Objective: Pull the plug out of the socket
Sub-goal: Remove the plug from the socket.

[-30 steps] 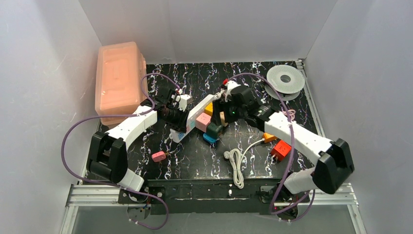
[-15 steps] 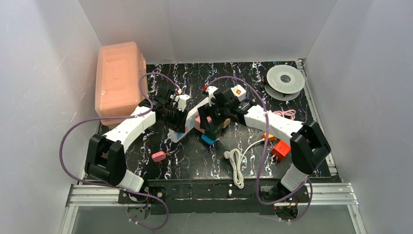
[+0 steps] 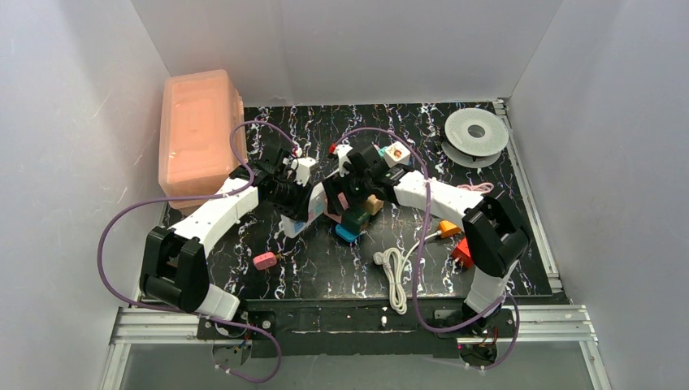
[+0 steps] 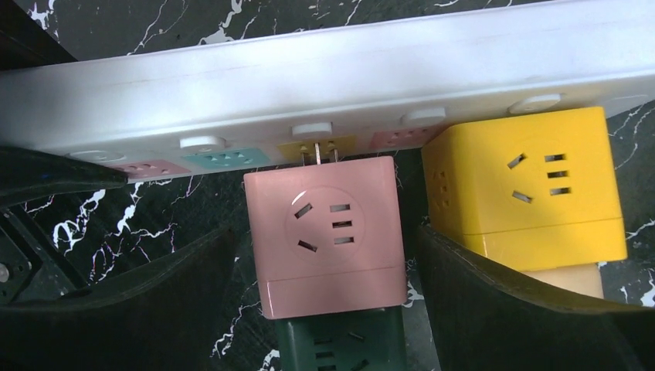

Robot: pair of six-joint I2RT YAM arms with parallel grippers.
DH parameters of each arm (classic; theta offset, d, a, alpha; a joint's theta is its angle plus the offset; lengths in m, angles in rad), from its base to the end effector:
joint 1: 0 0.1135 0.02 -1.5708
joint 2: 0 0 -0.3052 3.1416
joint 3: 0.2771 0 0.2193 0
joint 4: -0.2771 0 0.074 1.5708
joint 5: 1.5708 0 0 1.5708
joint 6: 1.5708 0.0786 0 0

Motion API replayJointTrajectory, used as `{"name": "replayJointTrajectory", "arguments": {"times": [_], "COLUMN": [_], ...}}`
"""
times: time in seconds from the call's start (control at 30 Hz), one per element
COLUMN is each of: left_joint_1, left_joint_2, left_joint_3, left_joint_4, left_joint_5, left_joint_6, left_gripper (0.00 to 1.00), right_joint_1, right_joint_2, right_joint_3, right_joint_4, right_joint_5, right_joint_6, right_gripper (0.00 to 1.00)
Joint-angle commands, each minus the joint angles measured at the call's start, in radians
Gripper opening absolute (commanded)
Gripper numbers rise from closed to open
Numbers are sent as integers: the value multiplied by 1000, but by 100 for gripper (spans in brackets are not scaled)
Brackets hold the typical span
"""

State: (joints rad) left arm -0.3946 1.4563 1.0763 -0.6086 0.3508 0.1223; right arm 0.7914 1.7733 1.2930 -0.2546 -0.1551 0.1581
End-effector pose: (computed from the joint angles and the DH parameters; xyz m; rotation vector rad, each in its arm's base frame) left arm 0.2523 -0.1343 0.2707 0.7853 2.4388 -0.5533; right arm 0.2786 0.2992 0.2665 -0.8212 2.2418 0.6493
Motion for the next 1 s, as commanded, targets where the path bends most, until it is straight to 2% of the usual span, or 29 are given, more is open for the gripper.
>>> {"name": "replayJointTrajectory", "arguments": {"times": [0.0,0.2,0.43,0.53,0.57,0.7,0.73,0.77,0.97], "left_joint_1": [-4,-4,-4,-4,-4,-4,-4,-4,-7], "left_joint_2": [-90,-77,-72,-67,-68,-69,-70,-69,-67], "left_joint_3": [61,85,106,106,105,95,94,93,81], "left_joint_4": [17,14,10,11,12,18,20,23,51], "left_joint_5": [154,150,153,154,153,126,109,87,-71], "left_joint_6": [6,-4,-15,-15,-15,-9,-9,-10,-19], "left_gripper": [0,0,0,0,0,0,0,0,0], "right_joint_1": [0,1,0,1,1,1,0,0,0], "right_joint_2": [18,65,83,67,61,21,13,3,-68], "right_joint_3": [7,7,-14,-29,-31,-43,-45,-46,-102], "right_joint_4": [77,118,116,122,123,129,129,124,94], "right_joint_5": [-40,-83,-84,-75,-71,-67,-62,-56,-34], "right_joint_6": [-15,3,-2,-2,2,4,5,9,29], "right_gripper": [92,87,74,63,56,21,5,1,1]}}
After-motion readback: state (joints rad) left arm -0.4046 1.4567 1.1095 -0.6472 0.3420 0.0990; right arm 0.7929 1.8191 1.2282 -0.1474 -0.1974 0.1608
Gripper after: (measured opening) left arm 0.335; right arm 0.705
